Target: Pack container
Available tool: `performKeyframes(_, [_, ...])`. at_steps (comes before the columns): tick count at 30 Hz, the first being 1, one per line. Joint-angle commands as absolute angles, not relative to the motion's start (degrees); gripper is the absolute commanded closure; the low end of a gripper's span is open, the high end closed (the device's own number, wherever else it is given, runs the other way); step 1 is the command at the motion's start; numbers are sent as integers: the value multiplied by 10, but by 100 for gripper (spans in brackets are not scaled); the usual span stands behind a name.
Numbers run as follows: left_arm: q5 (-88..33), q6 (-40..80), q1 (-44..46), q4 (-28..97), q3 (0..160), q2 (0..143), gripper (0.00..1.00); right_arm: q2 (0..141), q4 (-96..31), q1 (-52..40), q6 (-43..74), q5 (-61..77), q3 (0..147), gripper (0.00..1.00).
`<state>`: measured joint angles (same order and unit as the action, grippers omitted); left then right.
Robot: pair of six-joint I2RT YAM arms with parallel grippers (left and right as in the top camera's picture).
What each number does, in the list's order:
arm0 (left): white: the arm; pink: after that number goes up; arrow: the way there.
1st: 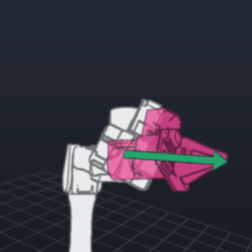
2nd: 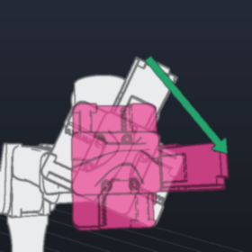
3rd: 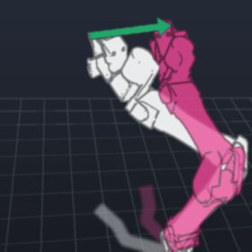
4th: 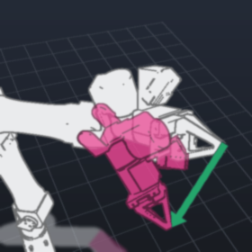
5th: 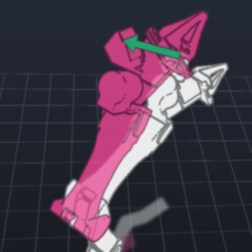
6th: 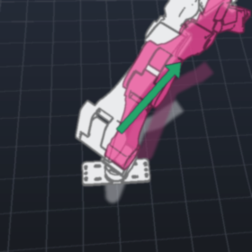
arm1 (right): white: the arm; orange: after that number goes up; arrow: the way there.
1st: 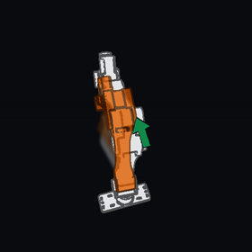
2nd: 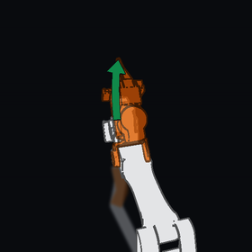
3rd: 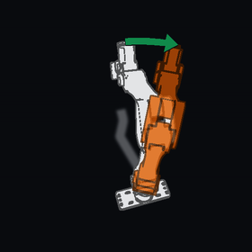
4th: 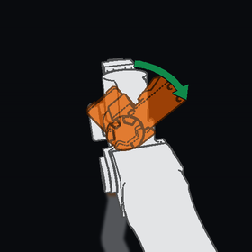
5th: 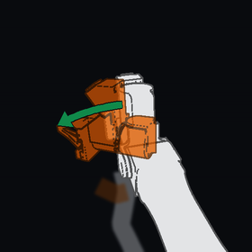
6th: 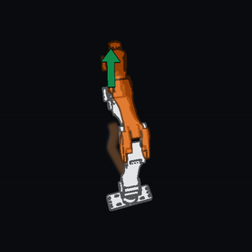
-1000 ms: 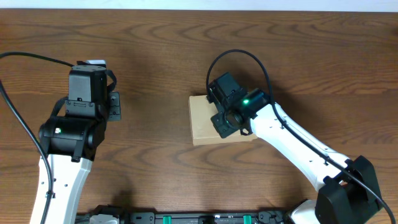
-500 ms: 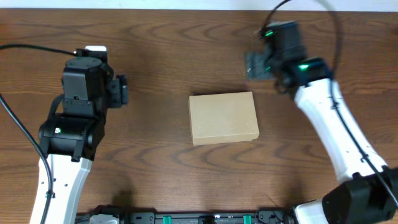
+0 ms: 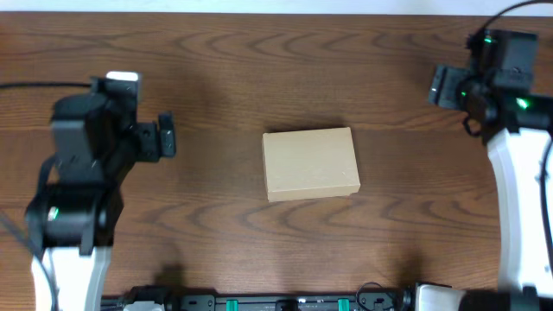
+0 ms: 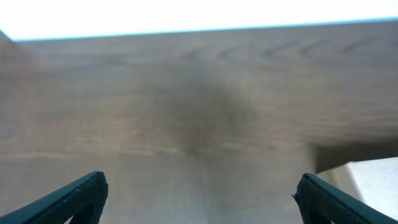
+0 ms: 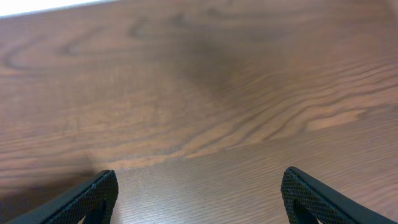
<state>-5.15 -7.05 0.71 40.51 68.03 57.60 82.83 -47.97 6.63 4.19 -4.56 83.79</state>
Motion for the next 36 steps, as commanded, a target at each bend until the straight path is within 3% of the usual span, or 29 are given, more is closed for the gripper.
performKeyframes(1, [-111,-87,-6,406,646,521,2,748,-479,67,27,-49,816,15])
performKeyframes(12, [-67,-14,-7,359,433,309,5,493,-434,67,27,-26,530,8])
performKeyframes(16, [12,-15,-7,362,412,296,5,423,-397,67,24,11,447,6])
performKeyframes(20, [14,-15,-7,371,410,297,5,394,-392,67,15,-30,381,1])
performKeyframes(23, [2,-50,-7,367,400,297,5,398,-393,67,22,-36,358,1])
performKeyframes(26, [-76,-174,-7,353,383,296,5,400,-384,67,40,-36,357,2])
performKeyframes(28, [-123,-219,-7,334,373,291,4,397,-370,67,29,-35,357,12])
performKeyframes(30, [-138,-211,-7,303,359,283,5,390,-361,65,-30,-19,355,30])
performKeyframes(31, [-137,-205,-7,291,352,277,5,384,-358,63,-54,-10,353,35])
performKeyframes(36, [-136,-197,-7,289,314,227,5,340,-353,59,-62,20,330,41])
